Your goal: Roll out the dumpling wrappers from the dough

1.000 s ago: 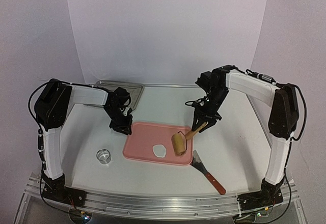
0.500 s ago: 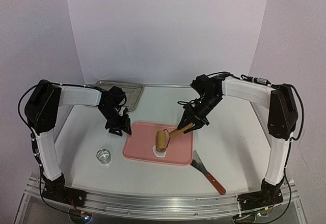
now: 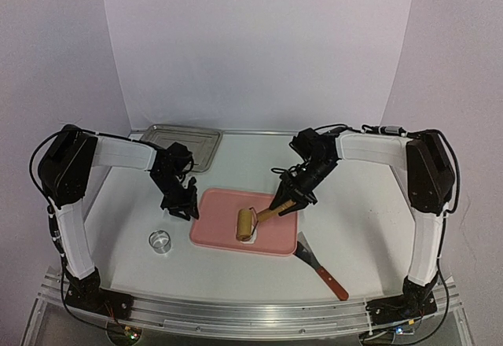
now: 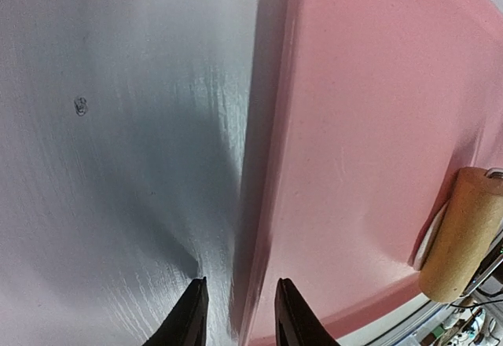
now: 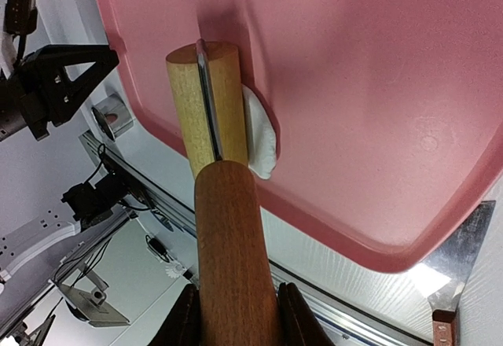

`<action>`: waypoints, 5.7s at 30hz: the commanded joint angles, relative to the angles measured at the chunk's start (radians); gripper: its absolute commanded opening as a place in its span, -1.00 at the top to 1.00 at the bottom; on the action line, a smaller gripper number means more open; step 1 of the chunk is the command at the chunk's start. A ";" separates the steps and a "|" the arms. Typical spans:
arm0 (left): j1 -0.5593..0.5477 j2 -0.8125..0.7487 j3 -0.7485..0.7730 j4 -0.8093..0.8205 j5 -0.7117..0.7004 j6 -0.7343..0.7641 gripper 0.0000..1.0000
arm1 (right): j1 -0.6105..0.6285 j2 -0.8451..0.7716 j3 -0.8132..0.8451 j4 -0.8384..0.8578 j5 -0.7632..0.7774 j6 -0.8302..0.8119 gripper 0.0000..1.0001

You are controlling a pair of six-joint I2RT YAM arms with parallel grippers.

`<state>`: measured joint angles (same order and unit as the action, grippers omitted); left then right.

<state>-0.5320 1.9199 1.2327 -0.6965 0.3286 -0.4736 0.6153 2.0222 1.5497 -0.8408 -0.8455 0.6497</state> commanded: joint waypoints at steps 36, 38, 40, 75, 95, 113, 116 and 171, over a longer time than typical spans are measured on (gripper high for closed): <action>-0.003 0.027 -0.056 0.046 -0.009 -0.069 1.00 | 0.025 0.008 -0.168 -0.220 0.380 -0.047 1.00; -0.004 0.028 -0.059 0.049 -0.009 -0.073 1.00 | 0.008 -0.048 -0.226 -0.232 0.392 -0.049 1.00; -0.003 0.026 -0.064 0.053 -0.008 -0.077 1.00 | -0.003 -0.087 -0.266 -0.243 0.402 -0.054 1.00; -0.002 0.035 -0.031 0.034 -0.021 -0.071 1.00 | 0.036 0.060 -0.179 -0.233 0.431 -0.091 1.00; -0.002 0.042 -0.013 0.027 -0.044 -0.076 1.00 | 0.007 -0.077 -0.443 -0.224 0.432 -0.102 1.00; -0.001 0.023 -0.039 0.033 -0.048 -0.081 1.00 | -0.052 -0.129 -0.535 -0.227 0.485 -0.089 1.00; -0.002 0.019 -0.045 0.035 -0.048 -0.082 1.00 | -0.053 -0.127 -0.539 -0.228 0.489 -0.092 1.00; 0.002 0.022 0.036 0.045 0.023 0.033 1.00 | -0.050 -0.133 0.175 -0.325 0.148 -0.114 1.00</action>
<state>-0.5355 1.9388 1.2247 -0.6543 0.3451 -0.4427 0.5654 1.8939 1.6579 -1.1764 -0.5391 0.5163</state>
